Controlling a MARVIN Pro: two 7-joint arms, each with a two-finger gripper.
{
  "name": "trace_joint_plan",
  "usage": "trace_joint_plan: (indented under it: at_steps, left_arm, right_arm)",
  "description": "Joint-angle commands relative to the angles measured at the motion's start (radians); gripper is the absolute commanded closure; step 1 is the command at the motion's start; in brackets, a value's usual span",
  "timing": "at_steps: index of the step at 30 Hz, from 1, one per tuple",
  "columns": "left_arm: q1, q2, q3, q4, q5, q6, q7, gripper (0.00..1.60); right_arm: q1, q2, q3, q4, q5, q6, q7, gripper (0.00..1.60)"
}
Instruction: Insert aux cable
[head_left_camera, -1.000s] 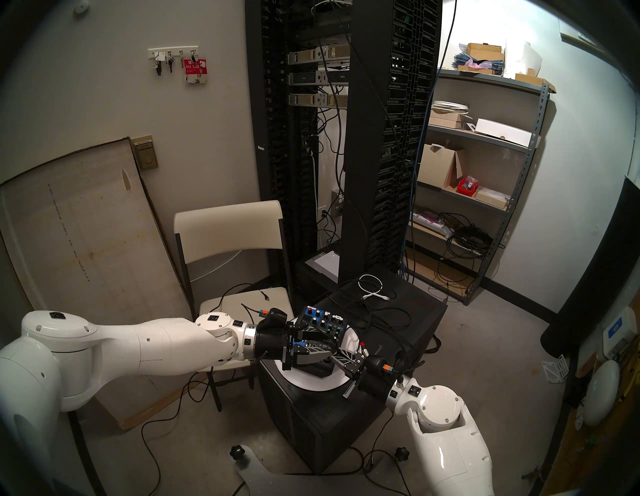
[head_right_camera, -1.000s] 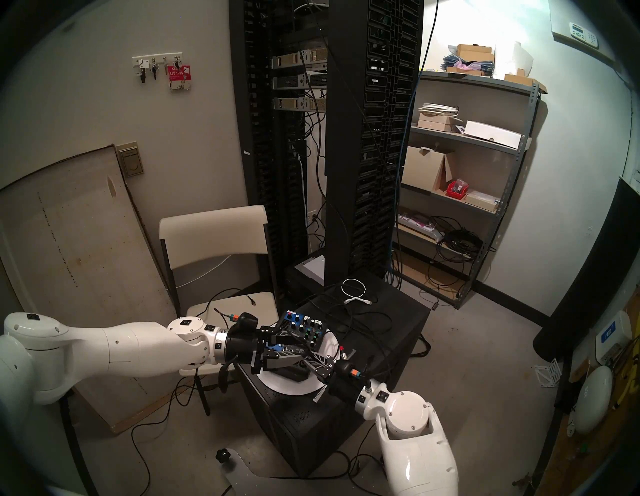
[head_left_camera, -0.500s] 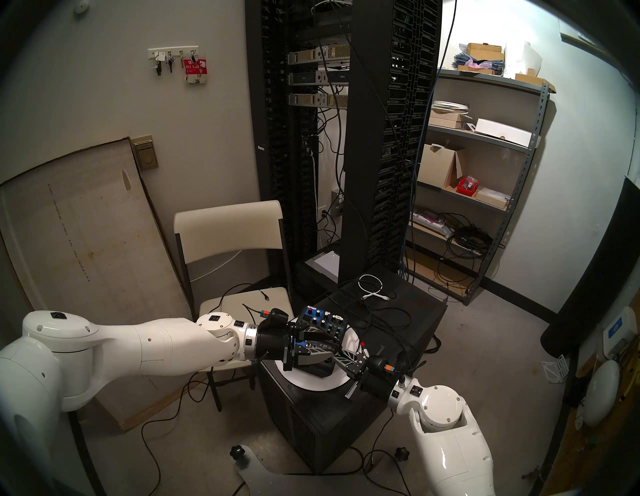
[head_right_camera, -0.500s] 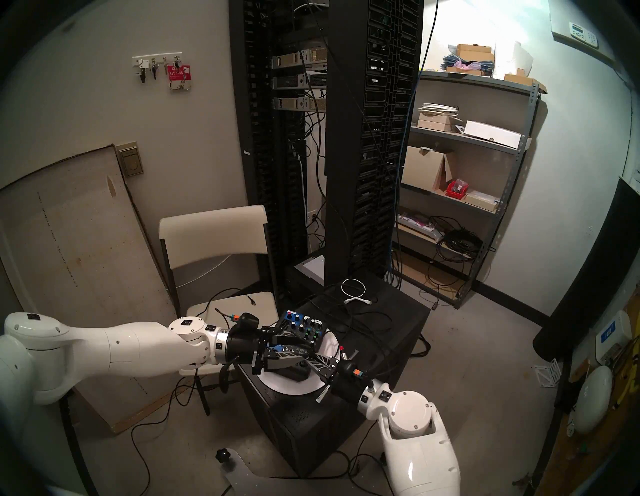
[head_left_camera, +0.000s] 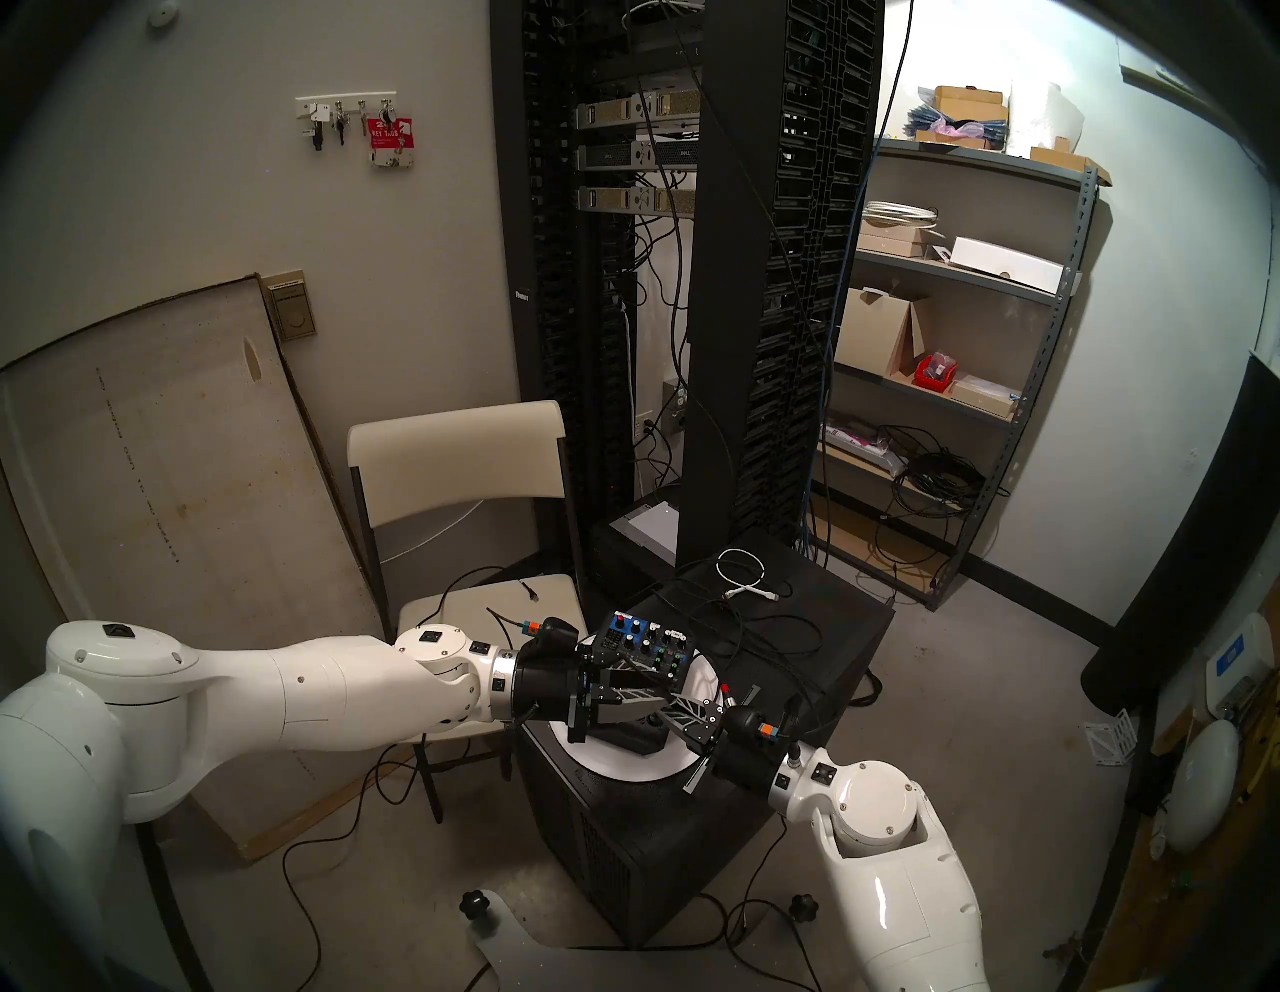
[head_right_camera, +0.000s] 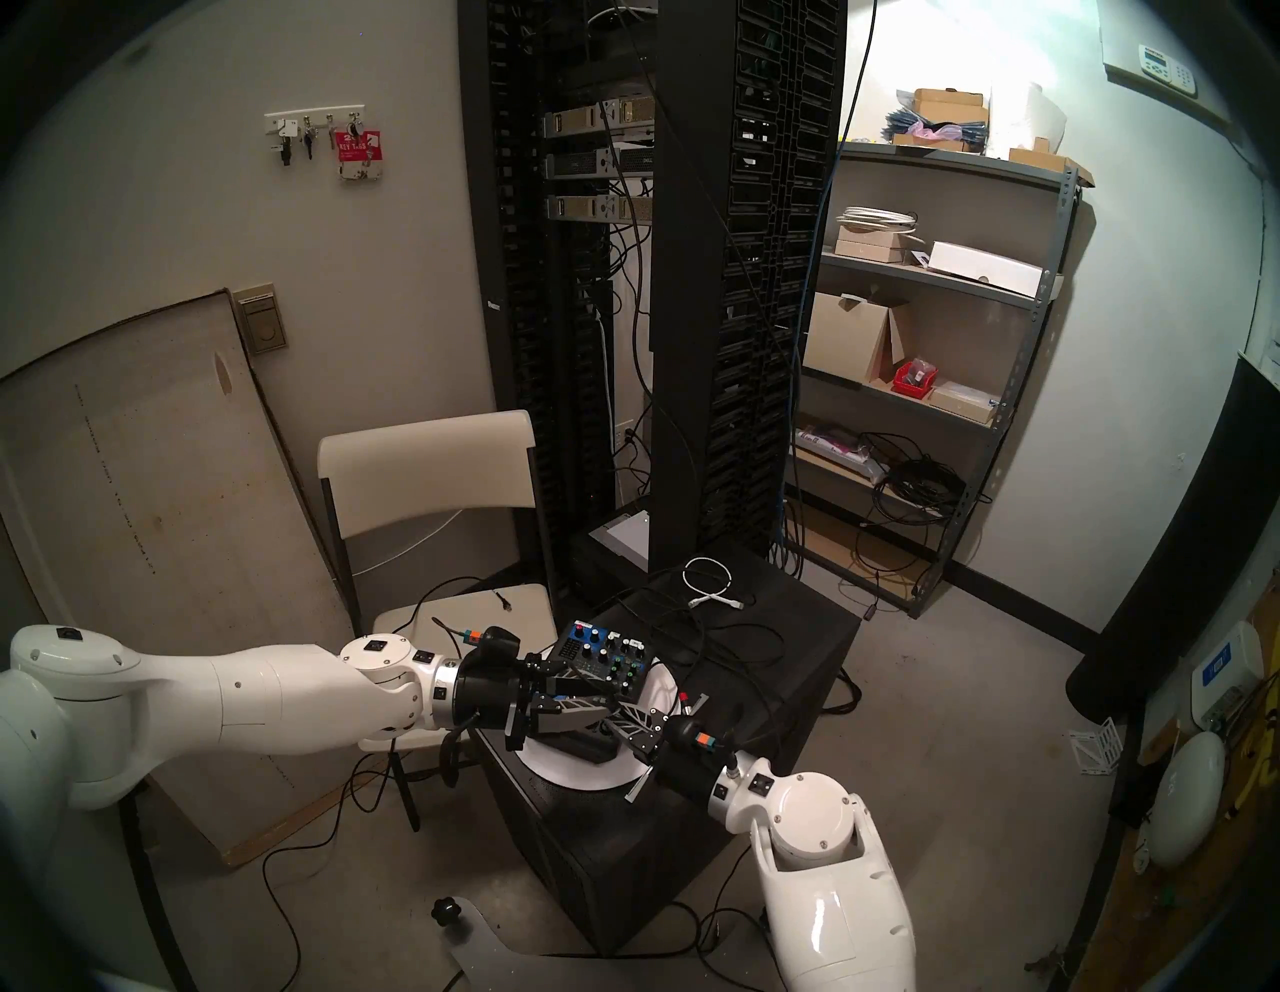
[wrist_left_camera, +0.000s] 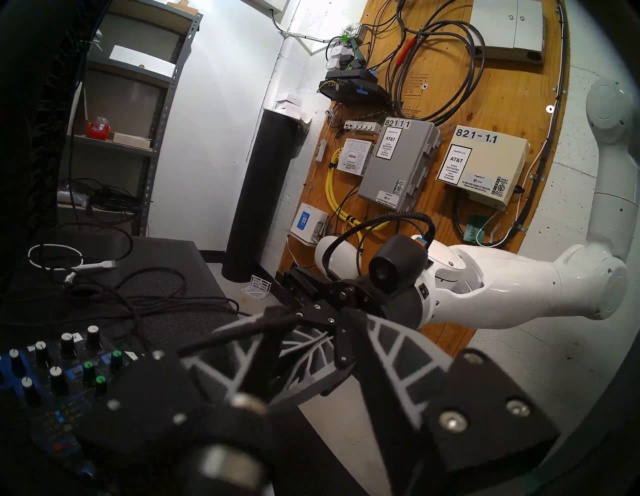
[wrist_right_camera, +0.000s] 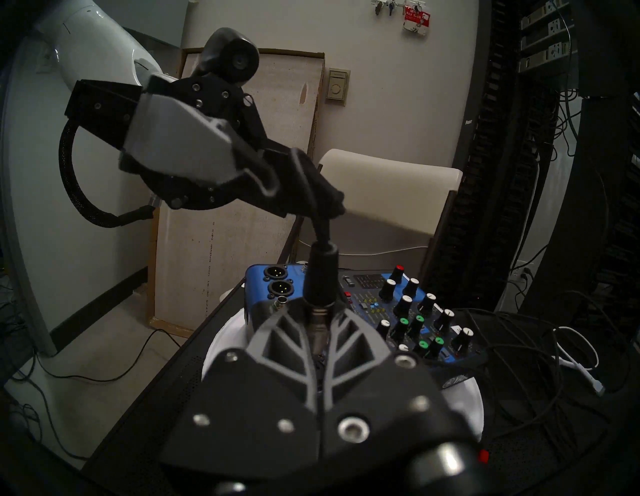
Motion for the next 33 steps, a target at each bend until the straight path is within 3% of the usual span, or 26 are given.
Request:
trace_joint_plan:
  at_steps: [1,8,11,13,21,22,25,26,33]
  left_arm:
    - [-0.025,-0.005,0.004,-0.012,0.022,0.016,0.016,0.83]
    - [-0.035,-0.012,0.009,-0.013,0.048,0.045,0.041,0.83]
    - [-0.036,-0.012,0.01,-0.014,0.053,0.048,0.053,0.87]
    - [-0.041,-0.016,0.013,-0.013,0.065,0.06,0.068,0.98]
    - [-0.049,-0.018,0.016,-0.014,0.087,0.07,0.09,1.05]
    - [-0.049,-0.018,0.015,-0.015,0.088,0.073,0.093,1.27]
    - [-0.053,-0.016,0.02,-0.02,0.096,0.082,0.103,1.39]
    - [-0.057,-0.015,0.024,-0.023,0.105,0.088,0.108,1.59]
    - [-0.078,-0.012,0.054,-0.043,0.144,0.112,0.138,1.6]
  right_arm:
    - [0.012,-0.004,-0.001,-0.003,0.007,-0.002,0.003,1.6]
    - [0.011,-0.005,-0.001,-0.006,0.008,0.001,0.003,1.6]
    - [0.01,-0.006,0.0,-0.006,0.008,0.001,0.003,1.6]
    - [0.01,-0.006,0.0,-0.006,0.009,0.0,0.003,1.6]
    - [0.01,-0.006,0.0,-0.003,0.009,0.002,0.006,1.6]
    - [0.009,-0.006,0.0,-0.005,0.008,0.004,0.006,1.6]
    - [0.009,-0.005,0.0,-0.006,0.007,0.007,0.008,1.6]
    - [0.009,-0.004,-0.001,-0.006,0.005,0.008,0.008,1.6]
    - [0.011,-0.003,-0.002,-0.002,0.0,0.011,0.009,1.6]
